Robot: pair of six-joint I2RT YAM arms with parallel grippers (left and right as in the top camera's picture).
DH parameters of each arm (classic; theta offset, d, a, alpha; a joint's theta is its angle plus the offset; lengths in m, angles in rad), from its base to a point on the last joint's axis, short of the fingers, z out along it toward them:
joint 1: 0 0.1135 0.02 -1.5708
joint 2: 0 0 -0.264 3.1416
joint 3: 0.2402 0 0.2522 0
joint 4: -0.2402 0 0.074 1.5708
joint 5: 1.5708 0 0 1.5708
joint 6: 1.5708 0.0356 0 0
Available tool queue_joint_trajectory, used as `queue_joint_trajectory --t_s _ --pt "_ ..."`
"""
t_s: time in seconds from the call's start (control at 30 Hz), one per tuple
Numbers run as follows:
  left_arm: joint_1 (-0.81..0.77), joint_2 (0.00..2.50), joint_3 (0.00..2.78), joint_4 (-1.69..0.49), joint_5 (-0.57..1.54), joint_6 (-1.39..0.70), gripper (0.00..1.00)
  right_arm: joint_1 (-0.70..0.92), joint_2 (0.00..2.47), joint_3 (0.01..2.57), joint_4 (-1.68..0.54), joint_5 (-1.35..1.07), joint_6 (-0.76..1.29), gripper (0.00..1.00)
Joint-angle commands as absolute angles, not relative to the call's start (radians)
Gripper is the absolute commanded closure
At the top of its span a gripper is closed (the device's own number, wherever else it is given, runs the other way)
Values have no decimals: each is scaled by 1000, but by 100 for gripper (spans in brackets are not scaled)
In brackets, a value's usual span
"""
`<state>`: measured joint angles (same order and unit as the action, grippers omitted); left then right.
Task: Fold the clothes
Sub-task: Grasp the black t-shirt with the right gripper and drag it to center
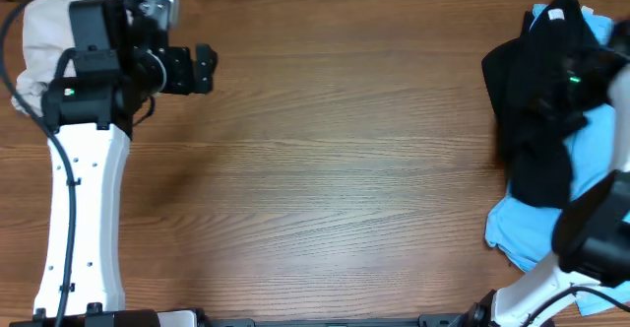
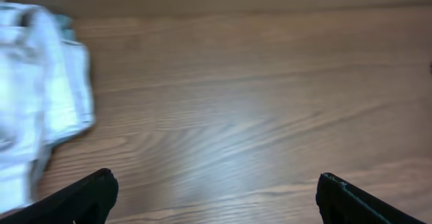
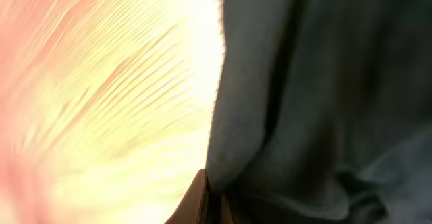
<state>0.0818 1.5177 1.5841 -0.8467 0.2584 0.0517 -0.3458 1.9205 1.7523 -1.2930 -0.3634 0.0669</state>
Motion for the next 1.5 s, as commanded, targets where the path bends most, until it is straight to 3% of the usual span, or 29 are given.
queue_joint_trajectory --t_s 0.0,0.2,0.3,0.5,0.73,0.9,1.03,1.13,1.27,1.47 --pt "122 1520 1623 -862 166 55 2 -162 1892 1771 -1309 -421 29 96" --pt "200 1520 1623 -867 138 61 1 191 1892 1771 -1254 -421 80 96" --pt "232 1520 1623 -868 138 60 1 369 1892 1771 -1232 -416 79 91" --pt "249 1520 1623 -887 126 107 0 547 1888 1771 -1232 -402 136 89" --pt "247 1520 1623 -893 132 135 0 425 1833 1771 -1350 -295 159 89" --pt "228 1520 1623 -902 211 135 0 181 1816 1771 -1475 -51 204 89" --pt "182 1526 1622 -900 264 135 0 -2 1816 1766 -1409 -150 179 89" --pt "123 1548 1622 -894 262 144 0 -69 1816 1764 -1320 -329 96 69" --pt "41 1605 1622 -891 259 161 0 -48 1826 1751 -1214 -339 101 48" --pt "-7 1698 1622 -882 252 152 7 60 1876 1728 -1038 -321 183 45"
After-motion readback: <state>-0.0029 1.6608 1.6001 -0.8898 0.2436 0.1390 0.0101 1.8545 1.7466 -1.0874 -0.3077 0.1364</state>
